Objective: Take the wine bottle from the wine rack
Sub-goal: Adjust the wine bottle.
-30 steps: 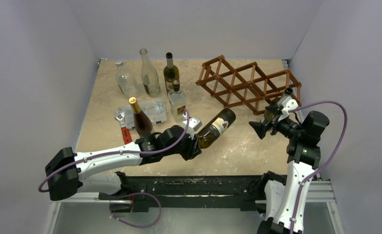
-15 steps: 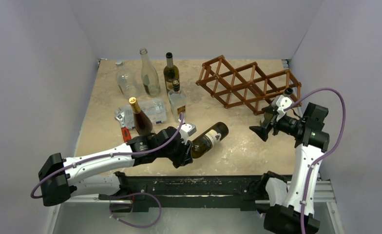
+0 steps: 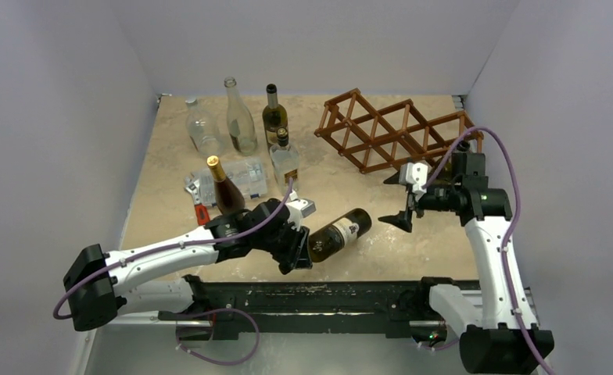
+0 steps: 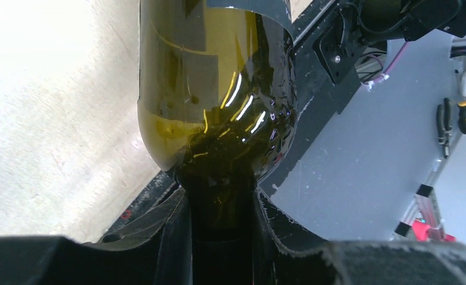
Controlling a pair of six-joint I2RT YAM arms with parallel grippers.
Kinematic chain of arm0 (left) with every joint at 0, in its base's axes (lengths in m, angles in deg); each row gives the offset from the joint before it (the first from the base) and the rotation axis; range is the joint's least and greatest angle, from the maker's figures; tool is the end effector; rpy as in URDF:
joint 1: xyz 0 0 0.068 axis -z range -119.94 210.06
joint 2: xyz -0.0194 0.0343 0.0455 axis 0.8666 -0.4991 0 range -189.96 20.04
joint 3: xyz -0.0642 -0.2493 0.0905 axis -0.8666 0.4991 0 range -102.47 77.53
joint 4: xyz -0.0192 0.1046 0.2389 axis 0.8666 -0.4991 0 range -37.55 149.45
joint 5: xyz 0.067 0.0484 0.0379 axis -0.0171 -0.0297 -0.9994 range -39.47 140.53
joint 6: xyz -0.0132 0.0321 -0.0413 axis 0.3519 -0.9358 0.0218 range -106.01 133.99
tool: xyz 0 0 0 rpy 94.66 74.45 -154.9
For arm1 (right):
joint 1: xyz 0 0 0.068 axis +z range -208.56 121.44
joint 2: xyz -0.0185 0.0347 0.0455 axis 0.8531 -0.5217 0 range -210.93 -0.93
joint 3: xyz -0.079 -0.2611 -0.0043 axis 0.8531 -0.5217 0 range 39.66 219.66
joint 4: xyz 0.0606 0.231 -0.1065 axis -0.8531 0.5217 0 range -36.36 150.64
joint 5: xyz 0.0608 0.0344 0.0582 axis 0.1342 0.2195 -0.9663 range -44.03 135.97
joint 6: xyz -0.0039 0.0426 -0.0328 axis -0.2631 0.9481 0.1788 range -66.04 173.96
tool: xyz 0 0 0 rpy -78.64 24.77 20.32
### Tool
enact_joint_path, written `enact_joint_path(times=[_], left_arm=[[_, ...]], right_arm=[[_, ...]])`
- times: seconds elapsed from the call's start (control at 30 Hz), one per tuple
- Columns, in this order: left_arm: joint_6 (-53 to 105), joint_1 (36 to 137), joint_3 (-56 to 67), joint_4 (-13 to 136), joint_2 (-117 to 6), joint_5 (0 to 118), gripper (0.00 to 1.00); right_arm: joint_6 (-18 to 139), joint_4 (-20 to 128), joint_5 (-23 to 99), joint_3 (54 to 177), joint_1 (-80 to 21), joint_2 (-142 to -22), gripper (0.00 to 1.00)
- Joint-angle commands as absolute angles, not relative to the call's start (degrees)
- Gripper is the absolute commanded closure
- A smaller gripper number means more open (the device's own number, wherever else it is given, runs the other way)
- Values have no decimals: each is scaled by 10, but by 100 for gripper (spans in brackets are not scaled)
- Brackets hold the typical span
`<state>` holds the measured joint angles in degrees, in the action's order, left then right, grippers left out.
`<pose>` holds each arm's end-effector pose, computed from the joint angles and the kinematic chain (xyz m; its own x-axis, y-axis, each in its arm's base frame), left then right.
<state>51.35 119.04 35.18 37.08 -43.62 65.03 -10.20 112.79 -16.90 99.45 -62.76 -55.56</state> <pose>0.1117 -0.2028 0.2421 -0.8431 0.2618 -0.4698 0.5175 0.6325 -0.5763 0.1607 0.0199 0.3376 0.0879 -0.4179 -0.9042 -0.9389 0.2684 -0.2153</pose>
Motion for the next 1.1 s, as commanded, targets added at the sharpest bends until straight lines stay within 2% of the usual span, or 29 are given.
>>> enact_joint_path(times=[0.0, 0.37, 0.83, 1.07], left_arm=[[539, 1183, 303, 452, -446, 713, 100], [574, 1169, 259, 479, -524, 787, 100], [585, 1162, 186, 483, -601, 830, 100], [595, 1162, 167, 498, -628, 844, 100]], right_arm=[[-153, 1092, -148, 971, -549, -550, 1], [-266, 1078, -105, 908, -386, -596, 1], [-232, 966, -63, 839, -327, -623, 1], [-220, 909, 27, 799, -271, -643, 1]])
